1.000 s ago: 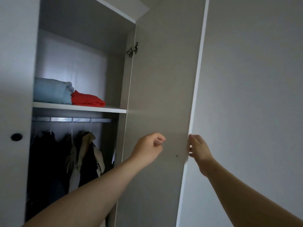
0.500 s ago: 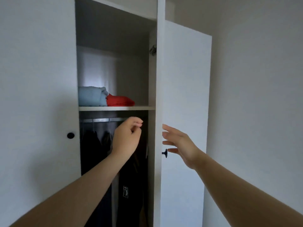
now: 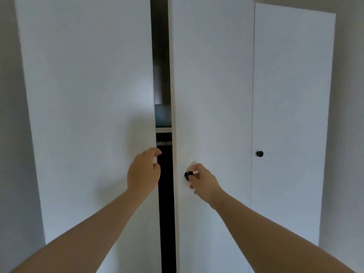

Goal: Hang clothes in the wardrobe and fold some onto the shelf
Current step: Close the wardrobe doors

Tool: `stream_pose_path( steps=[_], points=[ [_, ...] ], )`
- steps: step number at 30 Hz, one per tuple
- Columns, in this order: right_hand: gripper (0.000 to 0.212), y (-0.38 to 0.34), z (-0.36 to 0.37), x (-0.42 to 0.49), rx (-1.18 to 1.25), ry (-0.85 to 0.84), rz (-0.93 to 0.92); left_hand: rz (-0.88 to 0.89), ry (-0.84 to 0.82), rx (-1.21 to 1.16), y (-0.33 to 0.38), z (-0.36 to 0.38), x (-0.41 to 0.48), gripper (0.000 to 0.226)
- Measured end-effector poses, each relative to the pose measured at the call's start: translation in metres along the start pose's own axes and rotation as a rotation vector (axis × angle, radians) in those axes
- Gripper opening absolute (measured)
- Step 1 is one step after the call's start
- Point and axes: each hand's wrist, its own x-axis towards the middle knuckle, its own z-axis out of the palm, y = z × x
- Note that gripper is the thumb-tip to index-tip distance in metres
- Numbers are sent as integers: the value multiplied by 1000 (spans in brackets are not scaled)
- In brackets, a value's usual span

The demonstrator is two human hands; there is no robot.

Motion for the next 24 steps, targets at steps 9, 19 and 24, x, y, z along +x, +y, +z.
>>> stream_pose_path(
  steps=[9, 19, 24],
  points=[
    [13, 10, 56, 75, 43, 61, -20, -22, -291, 472, -94, 18, 49, 74],
    [23, 24, 94, 136, 5, 114, -23, 207, -240, 794, -147, 56, 62, 99],
    [23, 26, 104, 153, -10, 147, 10, 310, -119, 775, -158, 57, 63, 97]
  ],
)
